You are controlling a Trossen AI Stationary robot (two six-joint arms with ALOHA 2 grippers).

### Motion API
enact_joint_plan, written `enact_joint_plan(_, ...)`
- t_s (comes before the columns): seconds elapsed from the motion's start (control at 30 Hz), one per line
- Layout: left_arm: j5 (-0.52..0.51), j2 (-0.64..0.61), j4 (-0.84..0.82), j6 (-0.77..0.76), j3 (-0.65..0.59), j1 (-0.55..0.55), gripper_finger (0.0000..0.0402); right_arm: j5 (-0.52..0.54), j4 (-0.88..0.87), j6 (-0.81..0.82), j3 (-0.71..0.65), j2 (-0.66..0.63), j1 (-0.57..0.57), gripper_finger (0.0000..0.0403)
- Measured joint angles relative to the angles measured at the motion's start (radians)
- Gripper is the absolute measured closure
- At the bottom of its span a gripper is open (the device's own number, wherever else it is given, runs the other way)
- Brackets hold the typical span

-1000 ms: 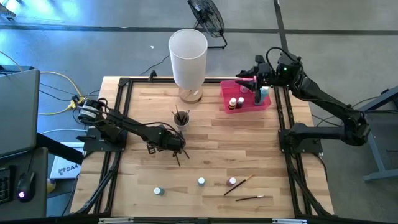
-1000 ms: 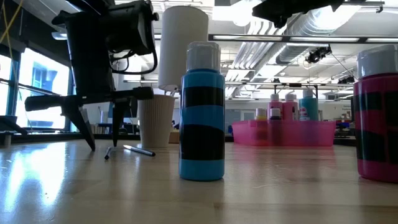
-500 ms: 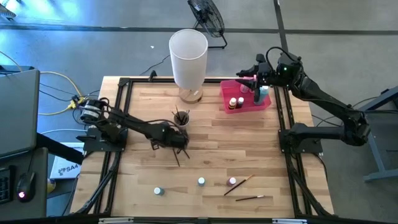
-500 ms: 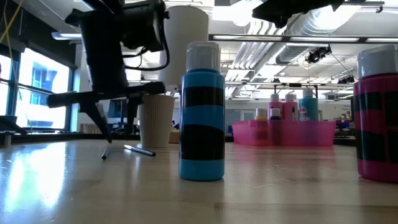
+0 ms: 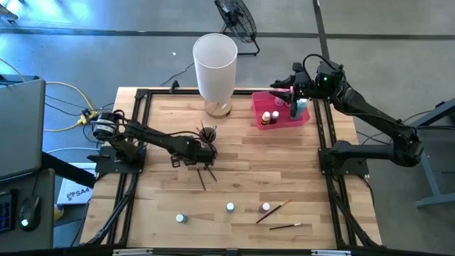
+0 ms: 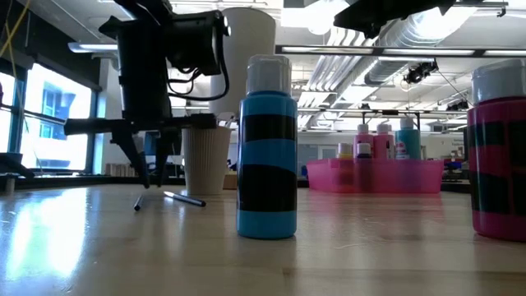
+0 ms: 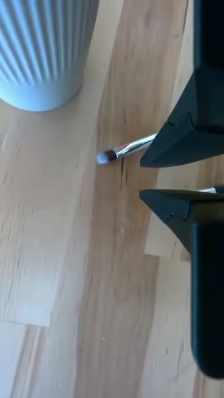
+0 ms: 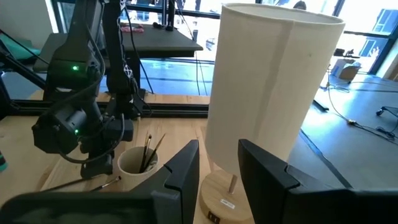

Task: Pick & Place Paint Supplies
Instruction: Put the silver eyeshadow brush into the white cup

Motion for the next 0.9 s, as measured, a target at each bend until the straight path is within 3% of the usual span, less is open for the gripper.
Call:
enact_joint_plan(0.27,0.013,0.000,-0.010,-0.001,-0.002,0.000,0.0341,0.000,0.000,0.000,0.000,0.000,0.000,0.0298)
enact_joint_plan(0.5,0.005,0.000,0.082,0.004,-0.003,0.000,0.0341,0.000,0.000,0.000,0.000,0.000,0.000,0.0298)
enact_joint_plan(0.7,-0.061,-0.001,0.106,0.135,-0.003,0.000,0.0341,0.000,0.001,-0.001,0.000,0.000,0.000,0.0298)
enact_joint_plan(0.8,-0.026,-0.001,0.109,0.153,-0.003,0.000,0.0341,0.000,0.001,-0.001,0.000,0.000,0.000,0.0298)
enact_joint_plan(0.9,0.071,-0.002,0.082,0.149,-0.003,0.004,0.0341,0.000,0.000,-0.001,0.000,0.000,0.000,0.0298)
